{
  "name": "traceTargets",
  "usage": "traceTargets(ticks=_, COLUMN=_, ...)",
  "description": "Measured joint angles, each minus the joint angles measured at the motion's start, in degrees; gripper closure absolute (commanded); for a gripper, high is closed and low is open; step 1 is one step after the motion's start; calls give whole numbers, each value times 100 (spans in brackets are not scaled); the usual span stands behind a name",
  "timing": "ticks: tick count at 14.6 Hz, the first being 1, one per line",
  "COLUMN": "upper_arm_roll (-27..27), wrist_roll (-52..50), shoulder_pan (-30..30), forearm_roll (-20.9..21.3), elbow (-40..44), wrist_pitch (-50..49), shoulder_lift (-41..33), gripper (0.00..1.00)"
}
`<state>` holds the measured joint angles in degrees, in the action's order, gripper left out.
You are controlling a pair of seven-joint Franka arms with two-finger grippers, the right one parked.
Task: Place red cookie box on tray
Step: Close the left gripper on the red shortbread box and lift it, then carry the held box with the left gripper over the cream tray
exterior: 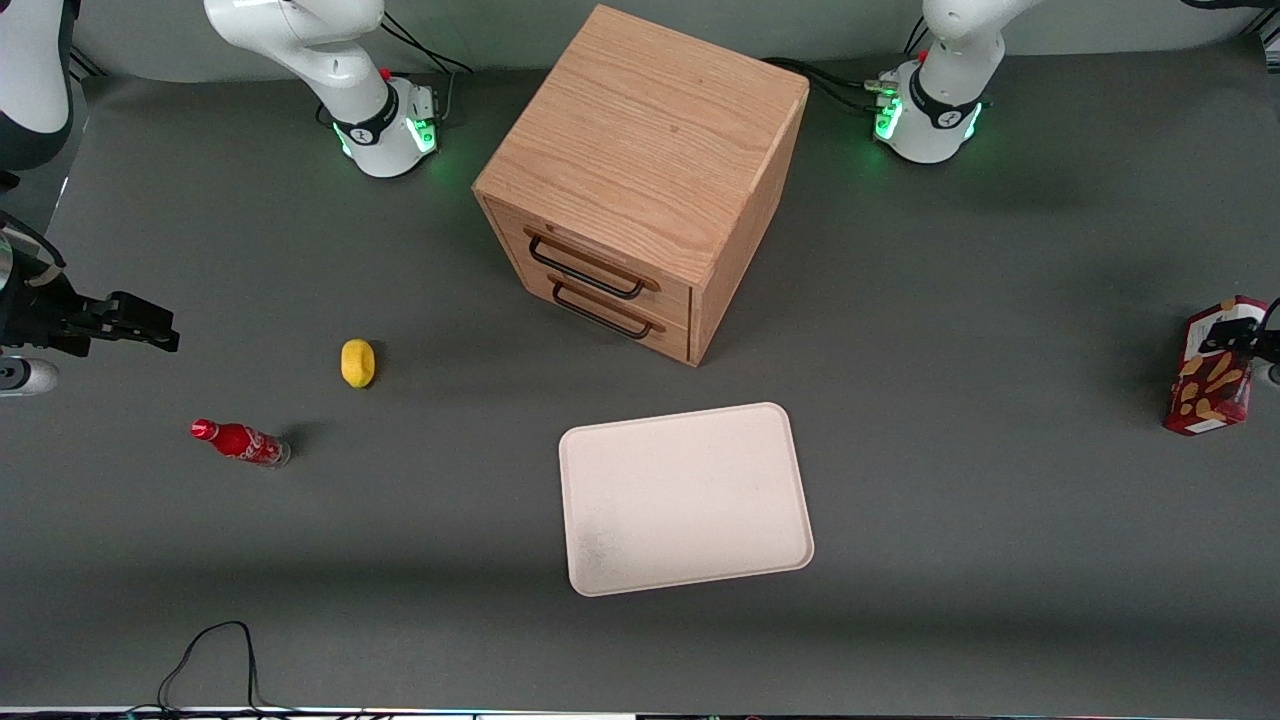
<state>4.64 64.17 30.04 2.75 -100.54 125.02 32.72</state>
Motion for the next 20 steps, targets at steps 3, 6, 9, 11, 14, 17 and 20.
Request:
traceTargets(ticks=3, upper_arm_roll=-15, wrist_roll=0, shoulder_pan=-1, forearm_roll=0, elbow=0, wrist_pitch=46, shoulder_lift=94, gripper=1)
traceTargets(ticks=6, upper_arm_roll=-20, wrist_roll=0, shoulder_pan=-2, forearm_roll=0, elbow=1, wrist_pitch=47, shoulder_lift=94, gripper=1)
traceTargets(ticks=9, upper_arm_roll=-20, wrist_roll=12, shoulder_pan=-2, forearm_roll=2, elbow=6, wrist_pitch=47, shoulder_lift=94, gripper=100)
traceTargets(ticks=11, upper_arm_roll=-22, wrist_roll=28, shoulder_pan=-11, forearm_roll=5, elbow=24, wrist_pitch=47, shoulder_lift=93, gripper=100)
traceTargets(ticks=14, upper_arm_roll=-27, wrist_roll=43, shoulder_pan=-48, forearm_roll=13, elbow=54, wrist_pitch=46, shoulder_lift=93, gripper=100)
traceTargets(ticks=17, upper_arm_roll=-27, wrist_roll=54, shoulder_pan=-49, forearm_roll=18, elbow=66, wrist_pitch=46, shoulder_lift=93, gripper=100)
traceTargets(ticks=20, upper_arm_roll=-29, wrist_roll=65, shoulder_pan=-51, forearm_roll=19, elbow=67, wrist_pitch=46, shoulder_lift=92, gripper=100)
